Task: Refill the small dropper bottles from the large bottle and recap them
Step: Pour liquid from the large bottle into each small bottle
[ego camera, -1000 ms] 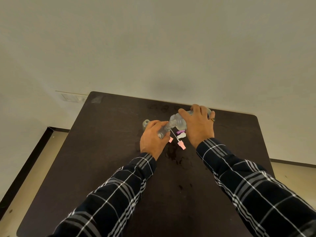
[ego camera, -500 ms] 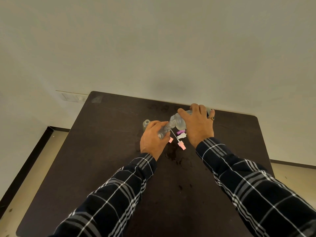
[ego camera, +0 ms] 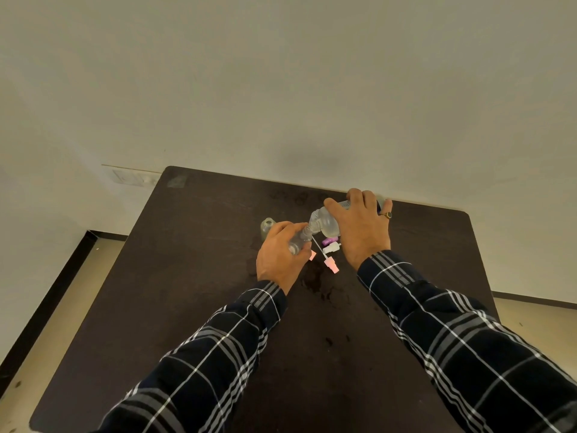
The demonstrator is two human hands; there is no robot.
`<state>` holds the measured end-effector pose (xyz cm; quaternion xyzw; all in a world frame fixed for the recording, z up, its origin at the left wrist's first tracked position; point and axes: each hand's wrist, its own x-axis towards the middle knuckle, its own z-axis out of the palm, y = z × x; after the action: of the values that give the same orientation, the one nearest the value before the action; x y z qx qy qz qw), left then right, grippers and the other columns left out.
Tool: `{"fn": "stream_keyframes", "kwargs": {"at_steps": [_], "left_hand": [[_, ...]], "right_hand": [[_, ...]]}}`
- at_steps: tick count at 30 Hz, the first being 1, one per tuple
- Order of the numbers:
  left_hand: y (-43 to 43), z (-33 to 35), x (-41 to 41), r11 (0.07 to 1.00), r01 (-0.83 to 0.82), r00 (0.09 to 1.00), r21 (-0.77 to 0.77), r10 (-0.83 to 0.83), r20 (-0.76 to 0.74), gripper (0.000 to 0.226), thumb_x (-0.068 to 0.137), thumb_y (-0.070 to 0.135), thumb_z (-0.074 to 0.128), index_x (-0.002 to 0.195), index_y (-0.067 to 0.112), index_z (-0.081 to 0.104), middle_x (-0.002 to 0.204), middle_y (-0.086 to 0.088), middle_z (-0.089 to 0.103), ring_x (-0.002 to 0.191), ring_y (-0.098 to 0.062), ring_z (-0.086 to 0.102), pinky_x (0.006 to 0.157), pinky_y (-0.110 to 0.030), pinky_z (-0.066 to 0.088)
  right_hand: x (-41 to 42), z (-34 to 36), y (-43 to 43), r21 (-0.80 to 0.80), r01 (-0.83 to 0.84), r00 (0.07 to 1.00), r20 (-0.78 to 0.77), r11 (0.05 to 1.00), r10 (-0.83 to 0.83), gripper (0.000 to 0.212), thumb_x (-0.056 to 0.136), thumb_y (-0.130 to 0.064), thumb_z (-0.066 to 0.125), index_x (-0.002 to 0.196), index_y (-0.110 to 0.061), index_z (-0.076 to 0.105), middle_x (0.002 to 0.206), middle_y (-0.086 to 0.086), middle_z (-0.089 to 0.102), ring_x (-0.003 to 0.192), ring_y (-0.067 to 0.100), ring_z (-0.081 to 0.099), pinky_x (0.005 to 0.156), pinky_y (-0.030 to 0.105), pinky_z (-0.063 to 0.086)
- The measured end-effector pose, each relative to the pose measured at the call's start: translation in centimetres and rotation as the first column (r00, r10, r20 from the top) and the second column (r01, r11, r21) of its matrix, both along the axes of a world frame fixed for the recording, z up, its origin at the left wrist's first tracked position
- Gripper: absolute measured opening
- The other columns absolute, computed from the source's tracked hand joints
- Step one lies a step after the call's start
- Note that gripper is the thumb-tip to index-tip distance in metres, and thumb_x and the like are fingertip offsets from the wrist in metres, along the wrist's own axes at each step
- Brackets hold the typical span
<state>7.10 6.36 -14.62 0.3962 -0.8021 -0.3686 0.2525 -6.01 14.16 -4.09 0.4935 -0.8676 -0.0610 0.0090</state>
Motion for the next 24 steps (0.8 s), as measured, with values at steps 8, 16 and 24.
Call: {"fn": "stream_keyframes", "kwargs": {"at_steps": [8, 16, 24], "left_hand": [[-0.11, -0.30, -0.09, 1.000, -0.004, 1.000, 0.000, 0.004, 0.012, 0.035, 0.085, 0.034, 0.071, 0.119, 0.028, 0.064, 0.116, 0.007, 0.057, 0.099, -0.003, 0.050, 0.080, -0.021, 0.041], [-0.34, -0.37, -0.02, 1.000, 0.000, 0.999, 0.020, -0.001, 0.033, 0.037, 0.086, 0.034, 0.070, 0.122, 0.027, 0.062, 0.120, 0.006, 0.057, 0.103, -0.004, 0.050, 0.087, -0.026, 0.045], [-0.31, -0.60, -0.05, 1.000, 0.002, 1.000, 0.029, -0.002, 0.030, 0.038, 0.086, 0.035, 0.070, 0.122, 0.026, 0.063, 0.120, 0.004, 0.058, 0.103, -0.006, 0.051, 0.087, -0.027, 0.045]], "right_hand": [[-0.01, -0.05, -0.14, 0.005, -0.006, 1.000, -0.006, 1.000, 0.006, 0.072, 0.083, -0.028, 0.077, 0.141, -0.035, 0.036, 0.144, 0.011, 0.031, 0.137, 0.034, 0.027, 0.113, 0.068, 0.021], [0.01, -0.20, -0.42, 0.013, -0.010, 1.000, -0.011, 1.000, 0.011, 0.073, 0.081, -0.028, 0.079, 0.141, -0.035, 0.037, 0.143, 0.011, 0.032, 0.137, 0.034, 0.027, 0.112, 0.069, 0.020], [-0.02, -0.39, -0.55, 0.020, -0.009, 1.000, -0.018, 1.000, 0.009, 0.073, 0.081, -0.028, 0.079, 0.140, -0.035, 0.037, 0.144, 0.012, 0.033, 0.137, 0.034, 0.028, 0.112, 0.070, 0.019]]}}
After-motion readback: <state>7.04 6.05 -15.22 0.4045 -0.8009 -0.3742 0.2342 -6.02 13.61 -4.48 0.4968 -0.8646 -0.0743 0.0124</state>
